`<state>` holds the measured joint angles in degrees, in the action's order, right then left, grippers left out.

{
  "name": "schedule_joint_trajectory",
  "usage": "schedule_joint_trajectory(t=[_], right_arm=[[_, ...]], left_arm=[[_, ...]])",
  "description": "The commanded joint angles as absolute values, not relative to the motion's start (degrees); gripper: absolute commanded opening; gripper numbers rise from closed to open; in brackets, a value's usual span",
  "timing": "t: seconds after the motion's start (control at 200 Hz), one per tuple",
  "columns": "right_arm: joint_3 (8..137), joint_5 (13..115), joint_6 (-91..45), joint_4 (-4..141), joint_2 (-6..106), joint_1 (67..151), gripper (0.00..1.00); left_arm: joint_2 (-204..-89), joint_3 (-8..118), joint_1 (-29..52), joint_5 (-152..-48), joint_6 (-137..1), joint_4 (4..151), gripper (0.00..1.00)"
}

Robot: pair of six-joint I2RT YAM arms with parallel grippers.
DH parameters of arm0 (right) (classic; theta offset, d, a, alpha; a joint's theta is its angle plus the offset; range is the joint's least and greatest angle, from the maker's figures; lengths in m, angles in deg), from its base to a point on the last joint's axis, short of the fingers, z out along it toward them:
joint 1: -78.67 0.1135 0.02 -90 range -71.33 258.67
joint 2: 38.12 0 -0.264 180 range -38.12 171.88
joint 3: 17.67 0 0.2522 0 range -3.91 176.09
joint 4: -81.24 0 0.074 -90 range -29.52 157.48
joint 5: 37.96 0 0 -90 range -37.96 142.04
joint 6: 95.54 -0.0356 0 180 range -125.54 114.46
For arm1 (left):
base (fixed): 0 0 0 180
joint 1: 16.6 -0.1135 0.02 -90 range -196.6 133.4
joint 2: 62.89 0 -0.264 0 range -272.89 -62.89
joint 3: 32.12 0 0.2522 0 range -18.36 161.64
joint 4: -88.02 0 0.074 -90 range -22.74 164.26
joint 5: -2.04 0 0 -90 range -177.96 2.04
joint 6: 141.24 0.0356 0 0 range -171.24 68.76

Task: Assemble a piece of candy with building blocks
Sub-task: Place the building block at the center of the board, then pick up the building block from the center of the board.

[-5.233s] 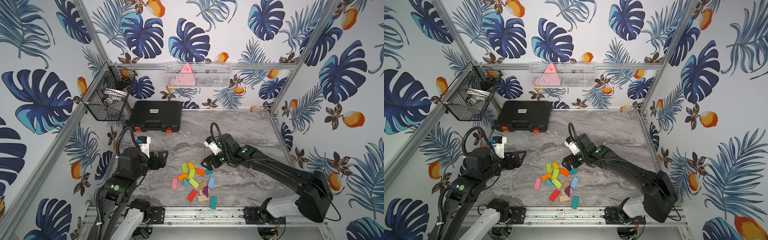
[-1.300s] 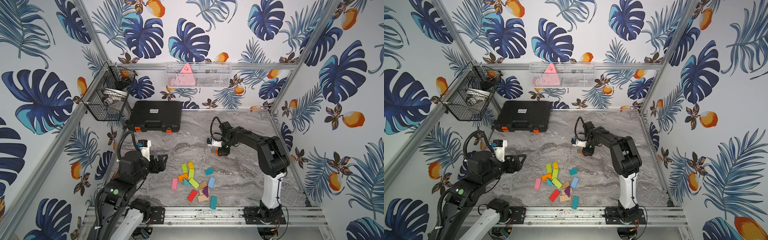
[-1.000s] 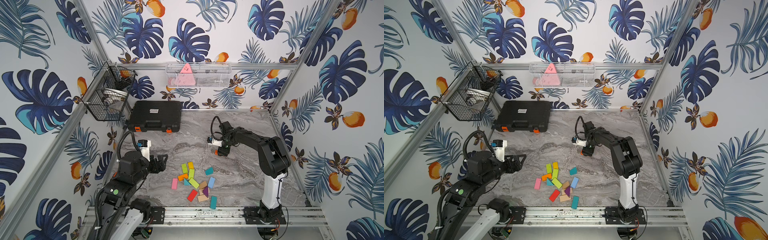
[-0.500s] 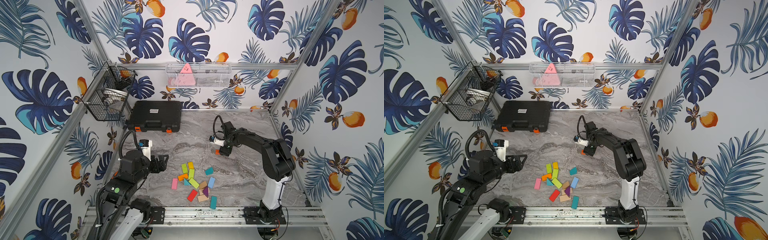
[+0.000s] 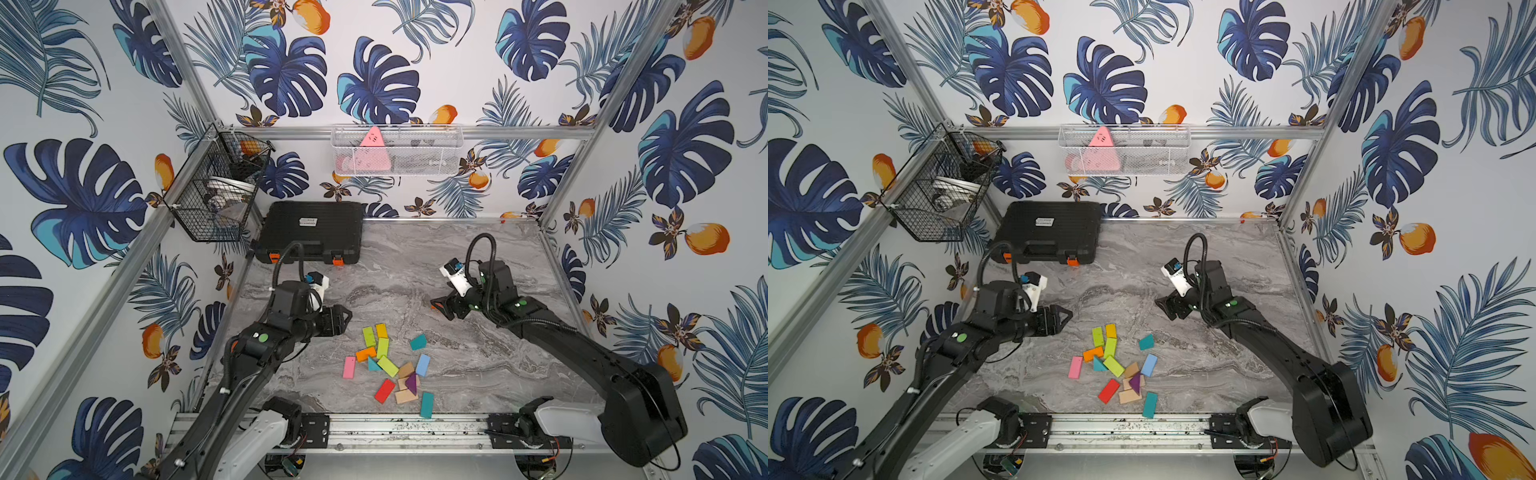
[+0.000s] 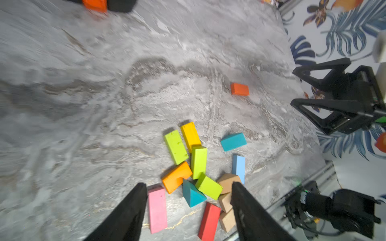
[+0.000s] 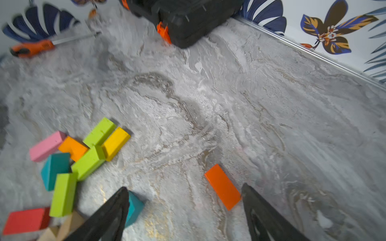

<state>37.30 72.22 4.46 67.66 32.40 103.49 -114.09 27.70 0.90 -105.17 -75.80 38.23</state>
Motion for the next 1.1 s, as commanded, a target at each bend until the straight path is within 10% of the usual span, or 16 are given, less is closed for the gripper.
schedule_joint_trajectory(t=[0.0,0.32,1.096], right_arm=[[29.32,73.09,-14.99,91.82,29.08,103.72,0.85],[23.02,63.49,-23.60,93.62,29.73,103.81,0.81],[20.28,62.52,-23.82,98.02,34.35,103.81,0.79]], left_arm=[[-118.43,27.08,9.66,-100.85,-79.98,43.84,0.67],[-134.65,24.81,33.77,-83.42,-85.79,49.62,0.67],[-150.30,27.61,36.77,-72.66,-84.95,53.42,0.62]])
